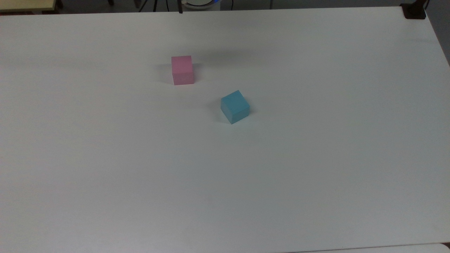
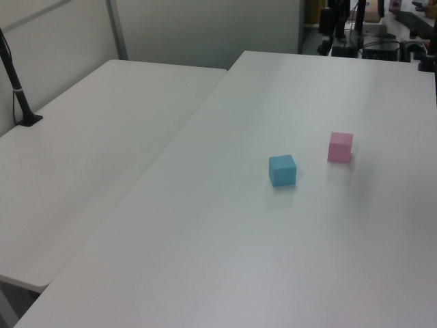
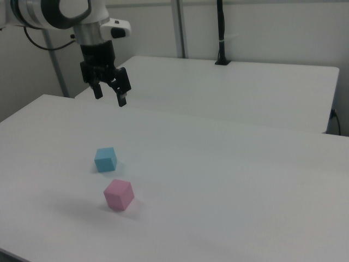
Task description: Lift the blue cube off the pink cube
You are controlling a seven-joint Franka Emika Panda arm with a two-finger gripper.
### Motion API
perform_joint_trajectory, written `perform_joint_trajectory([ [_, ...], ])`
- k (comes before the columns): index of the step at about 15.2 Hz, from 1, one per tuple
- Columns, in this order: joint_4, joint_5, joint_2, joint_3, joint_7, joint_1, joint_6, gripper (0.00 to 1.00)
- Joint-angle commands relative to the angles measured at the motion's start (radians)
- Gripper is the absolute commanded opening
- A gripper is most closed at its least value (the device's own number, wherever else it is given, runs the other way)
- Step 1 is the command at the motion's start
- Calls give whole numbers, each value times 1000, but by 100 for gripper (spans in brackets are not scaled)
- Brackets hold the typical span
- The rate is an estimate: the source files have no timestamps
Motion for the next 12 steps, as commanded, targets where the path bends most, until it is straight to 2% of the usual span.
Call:
perform_joint_trajectory([
  [1, -28, 7, -52, -62, 17, 45, -28, 100],
  [3, -25, -14, -47, -64, -6, 42, -17, 100],
  [5, -25, -60, -49, -64, -87, 37, -16, 100],
  [7, -22, -61, -52, -102, -183, 43, -20, 100],
  [12, -10, -59, -49, -104, -175, 45, -25, 100],
])
